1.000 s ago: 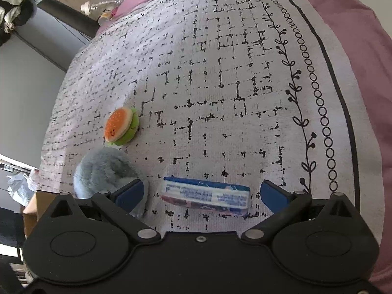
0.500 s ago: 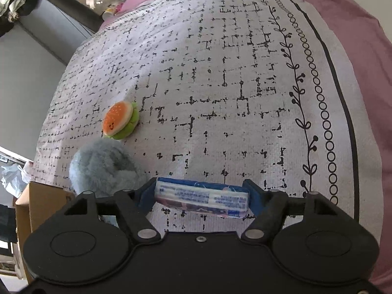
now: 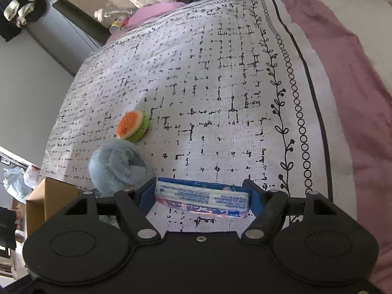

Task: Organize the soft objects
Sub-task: 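Grasp the clear bag of black items with the left tool while the right tool grasps the blue printed box, then carry the bag with the left tool while the right tool carries the blue box to the cardboard box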

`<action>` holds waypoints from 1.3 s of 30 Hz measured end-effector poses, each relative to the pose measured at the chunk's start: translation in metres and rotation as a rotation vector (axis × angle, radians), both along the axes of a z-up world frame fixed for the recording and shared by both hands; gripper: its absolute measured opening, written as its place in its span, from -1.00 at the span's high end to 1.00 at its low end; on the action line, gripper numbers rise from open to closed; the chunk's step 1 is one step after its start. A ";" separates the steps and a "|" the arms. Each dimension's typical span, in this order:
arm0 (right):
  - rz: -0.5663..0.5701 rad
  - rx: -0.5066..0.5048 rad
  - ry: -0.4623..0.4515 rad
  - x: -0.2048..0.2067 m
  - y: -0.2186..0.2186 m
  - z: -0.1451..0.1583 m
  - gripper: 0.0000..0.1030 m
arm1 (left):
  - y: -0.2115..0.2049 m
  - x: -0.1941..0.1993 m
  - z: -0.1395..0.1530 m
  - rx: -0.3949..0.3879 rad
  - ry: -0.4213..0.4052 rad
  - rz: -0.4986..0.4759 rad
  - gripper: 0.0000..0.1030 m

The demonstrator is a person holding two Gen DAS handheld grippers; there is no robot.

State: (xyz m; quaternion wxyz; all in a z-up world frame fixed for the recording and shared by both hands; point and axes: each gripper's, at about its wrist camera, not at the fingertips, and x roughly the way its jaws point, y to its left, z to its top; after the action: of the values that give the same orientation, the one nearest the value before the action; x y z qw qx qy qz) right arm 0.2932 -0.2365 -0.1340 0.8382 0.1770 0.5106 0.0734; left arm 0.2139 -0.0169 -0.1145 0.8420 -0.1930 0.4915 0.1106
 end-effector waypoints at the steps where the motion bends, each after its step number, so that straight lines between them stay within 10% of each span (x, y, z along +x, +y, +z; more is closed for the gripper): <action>1: 0.002 -0.005 0.001 -0.001 0.000 0.002 -0.39 | 0.001 -0.001 0.003 -0.001 -0.002 -0.002 0.04; 39: 0.111 -0.020 -0.106 -0.075 0.082 0.076 -0.39 | 0.066 -0.054 0.061 -0.044 -0.089 -0.018 0.03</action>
State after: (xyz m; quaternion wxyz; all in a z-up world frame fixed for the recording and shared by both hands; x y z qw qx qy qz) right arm 0.2182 -0.1547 -0.0581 0.8605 0.1361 0.4750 0.1238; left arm 0.1601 0.0486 -0.0539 0.8595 -0.2118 0.4576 0.0833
